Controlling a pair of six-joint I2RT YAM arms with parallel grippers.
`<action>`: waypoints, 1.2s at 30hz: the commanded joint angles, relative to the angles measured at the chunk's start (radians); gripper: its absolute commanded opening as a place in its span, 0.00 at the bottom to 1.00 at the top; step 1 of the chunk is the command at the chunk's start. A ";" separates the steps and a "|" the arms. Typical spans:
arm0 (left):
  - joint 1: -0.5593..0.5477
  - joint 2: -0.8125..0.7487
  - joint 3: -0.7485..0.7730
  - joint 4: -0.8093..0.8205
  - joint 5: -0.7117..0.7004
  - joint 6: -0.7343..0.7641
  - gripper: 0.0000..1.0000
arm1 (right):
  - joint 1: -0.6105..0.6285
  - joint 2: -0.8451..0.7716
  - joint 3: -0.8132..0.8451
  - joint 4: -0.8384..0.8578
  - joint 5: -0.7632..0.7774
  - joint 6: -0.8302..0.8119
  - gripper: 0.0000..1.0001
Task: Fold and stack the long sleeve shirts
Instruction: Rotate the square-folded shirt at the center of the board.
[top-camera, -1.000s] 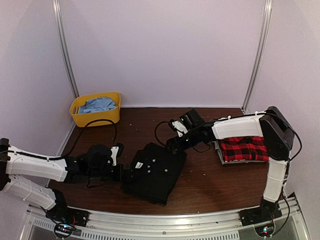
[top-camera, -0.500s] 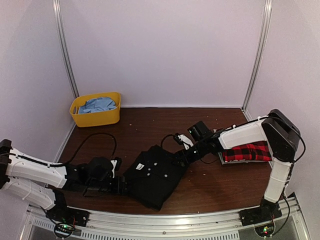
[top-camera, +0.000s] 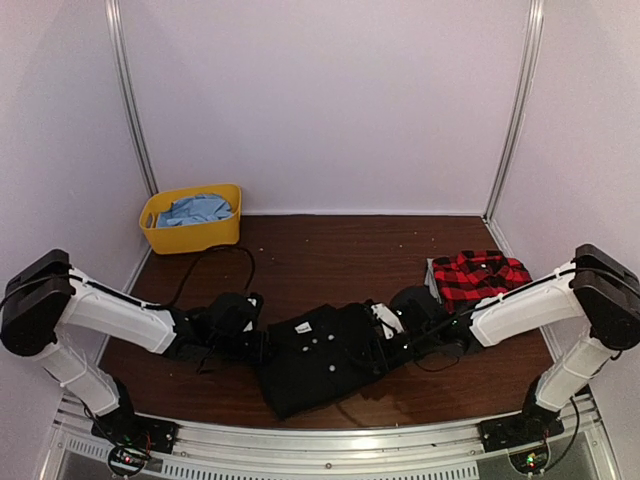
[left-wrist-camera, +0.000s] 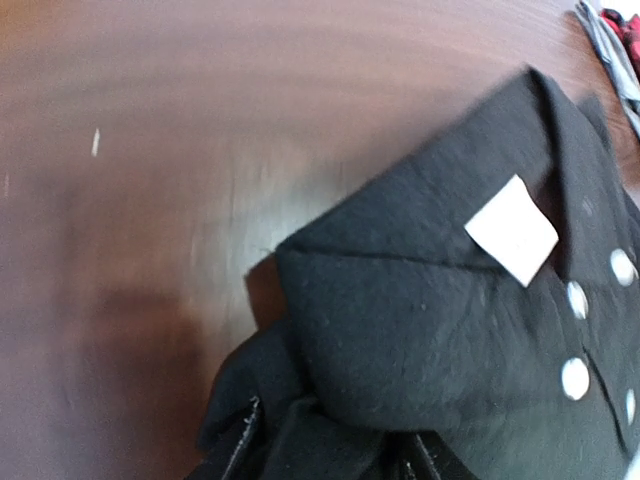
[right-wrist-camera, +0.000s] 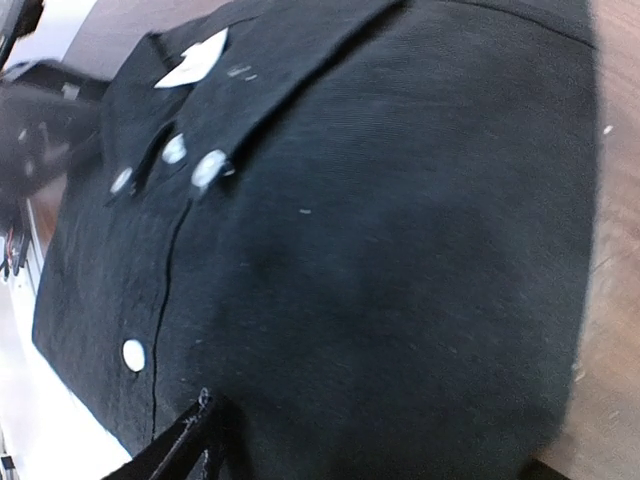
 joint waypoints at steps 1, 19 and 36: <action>0.064 0.139 0.073 -0.066 -0.048 0.129 0.46 | 0.098 -0.032 -0.035 0.068 0.169 0.128 0.75; 0.270 0.160 0.294 -0.161 -0.111 0.393 0.68 | 0.152 -0.136 0.055 -0.183 0.450 0.170 0.94; 0.270 -0.209 0.220 -0.199 -0.100 0.406 0.86 | -0.575 -0.165 0.214 -0.391 0.466 -0.086 1.00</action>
